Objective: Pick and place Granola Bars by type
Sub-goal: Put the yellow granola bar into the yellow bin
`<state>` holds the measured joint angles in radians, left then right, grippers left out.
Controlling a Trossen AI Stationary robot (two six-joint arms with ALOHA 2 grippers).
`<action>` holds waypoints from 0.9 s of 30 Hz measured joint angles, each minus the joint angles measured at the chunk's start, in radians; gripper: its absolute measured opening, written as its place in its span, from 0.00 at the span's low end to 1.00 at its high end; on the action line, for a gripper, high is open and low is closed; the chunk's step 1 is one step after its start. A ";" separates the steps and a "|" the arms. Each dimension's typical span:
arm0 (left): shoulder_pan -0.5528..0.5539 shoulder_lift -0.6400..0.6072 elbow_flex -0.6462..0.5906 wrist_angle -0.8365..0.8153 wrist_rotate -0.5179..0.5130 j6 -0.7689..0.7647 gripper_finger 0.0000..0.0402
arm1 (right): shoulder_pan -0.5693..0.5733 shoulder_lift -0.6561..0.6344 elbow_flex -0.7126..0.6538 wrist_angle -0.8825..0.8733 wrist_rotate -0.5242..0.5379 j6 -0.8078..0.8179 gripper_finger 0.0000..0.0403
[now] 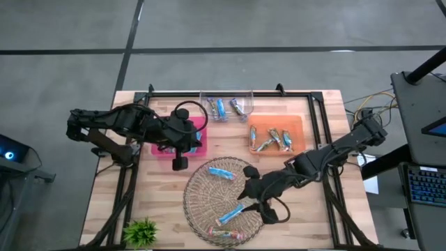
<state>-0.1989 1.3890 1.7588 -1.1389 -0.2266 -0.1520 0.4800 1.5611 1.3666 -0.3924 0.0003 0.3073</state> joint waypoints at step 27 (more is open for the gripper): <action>0.001 0.000 -0.019 -0.013 -0.027 0.001 0.00 | 0.000 0.141 0.015 -0.163 -0.036 -0.179 0.57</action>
<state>-0.1982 1.3888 1.7398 -1.1522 -0.2534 -0.1508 0.4797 1.7025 1.3812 -0.5556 -0.0353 0.1281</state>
